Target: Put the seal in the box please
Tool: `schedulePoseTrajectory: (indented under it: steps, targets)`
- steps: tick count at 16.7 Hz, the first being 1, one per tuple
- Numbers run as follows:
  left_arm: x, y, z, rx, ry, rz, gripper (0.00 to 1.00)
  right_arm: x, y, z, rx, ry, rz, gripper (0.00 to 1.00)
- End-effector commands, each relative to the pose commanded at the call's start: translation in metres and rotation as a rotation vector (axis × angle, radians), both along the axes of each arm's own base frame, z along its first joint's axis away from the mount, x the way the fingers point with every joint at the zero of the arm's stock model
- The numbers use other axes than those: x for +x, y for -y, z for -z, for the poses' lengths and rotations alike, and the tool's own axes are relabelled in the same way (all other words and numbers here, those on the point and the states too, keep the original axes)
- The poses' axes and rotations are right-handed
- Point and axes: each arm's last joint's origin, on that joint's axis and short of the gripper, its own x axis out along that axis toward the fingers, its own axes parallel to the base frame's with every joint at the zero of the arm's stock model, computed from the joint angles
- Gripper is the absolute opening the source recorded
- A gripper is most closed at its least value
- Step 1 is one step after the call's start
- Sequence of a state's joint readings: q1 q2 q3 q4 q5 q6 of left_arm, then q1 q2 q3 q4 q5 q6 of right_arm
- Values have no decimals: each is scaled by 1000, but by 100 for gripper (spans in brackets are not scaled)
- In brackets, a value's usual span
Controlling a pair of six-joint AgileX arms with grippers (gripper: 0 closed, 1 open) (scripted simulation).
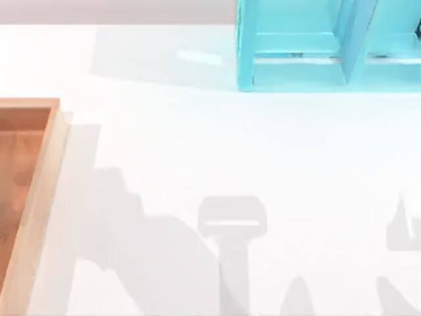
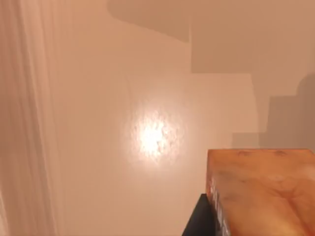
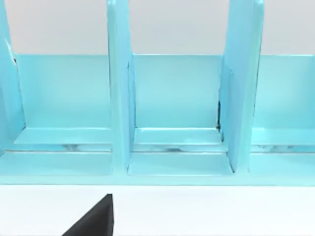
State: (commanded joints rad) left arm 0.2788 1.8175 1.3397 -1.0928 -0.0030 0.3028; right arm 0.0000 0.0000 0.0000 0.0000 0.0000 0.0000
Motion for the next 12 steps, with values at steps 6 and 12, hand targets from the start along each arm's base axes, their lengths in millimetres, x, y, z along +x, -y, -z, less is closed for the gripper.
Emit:
schedulePoseTrajectory:
  steps: [6, 12]
  targets:
    - [0, 0, 0, 0, 0, 0, 98, 0, 0, 0, 0, 0, 0, 100]
    - [0, 0, 0, 0, 0, 0, 100, 0, 0, 0, 0, 0, 0, 100]
